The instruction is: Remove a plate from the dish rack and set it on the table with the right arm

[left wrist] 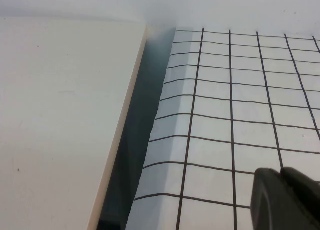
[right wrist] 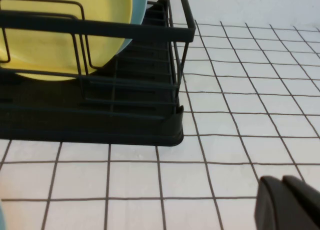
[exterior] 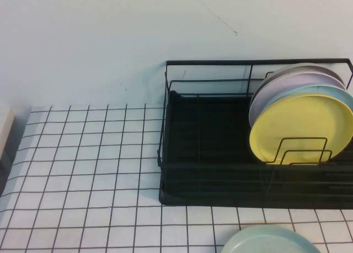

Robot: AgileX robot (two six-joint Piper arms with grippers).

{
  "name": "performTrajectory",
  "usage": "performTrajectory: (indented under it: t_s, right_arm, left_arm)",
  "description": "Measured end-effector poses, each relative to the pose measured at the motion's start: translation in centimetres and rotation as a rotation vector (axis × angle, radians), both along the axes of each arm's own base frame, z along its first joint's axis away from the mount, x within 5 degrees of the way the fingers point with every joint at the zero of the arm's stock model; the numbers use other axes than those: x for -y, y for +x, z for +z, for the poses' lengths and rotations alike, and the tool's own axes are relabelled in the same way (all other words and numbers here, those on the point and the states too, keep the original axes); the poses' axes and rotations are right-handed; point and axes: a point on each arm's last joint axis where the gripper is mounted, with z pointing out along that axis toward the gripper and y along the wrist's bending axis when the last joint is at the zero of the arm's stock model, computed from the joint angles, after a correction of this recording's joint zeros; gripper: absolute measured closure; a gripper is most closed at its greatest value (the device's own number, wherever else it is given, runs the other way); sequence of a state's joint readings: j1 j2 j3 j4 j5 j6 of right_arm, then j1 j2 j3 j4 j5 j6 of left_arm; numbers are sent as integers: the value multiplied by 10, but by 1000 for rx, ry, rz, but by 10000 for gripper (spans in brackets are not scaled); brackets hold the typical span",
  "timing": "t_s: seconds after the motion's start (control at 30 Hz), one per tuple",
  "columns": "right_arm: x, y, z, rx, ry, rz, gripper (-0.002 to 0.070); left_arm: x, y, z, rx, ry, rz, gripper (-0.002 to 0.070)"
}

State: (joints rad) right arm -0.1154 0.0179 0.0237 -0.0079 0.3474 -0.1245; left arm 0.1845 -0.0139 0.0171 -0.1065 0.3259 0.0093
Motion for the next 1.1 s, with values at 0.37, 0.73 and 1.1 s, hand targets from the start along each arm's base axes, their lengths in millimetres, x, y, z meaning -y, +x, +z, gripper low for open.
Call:
performTrajectory:
  t_s: [0.37, 0.73, 1.1]
  right_arm:
    - [0, 0, 0, -2, 0, 0, 678]
    - [0, 0, 0, -2, 0, 0, 678]
    - [1, 0, 0, -5, -25, -1, 678]
  left_arm:
    - [0, 0, 0, 0, 0, 0, 678]
    - [0, 0, 0, 0, 0, 0, 678]
    - [0, 0, 0, 0, 0, 0, 678]
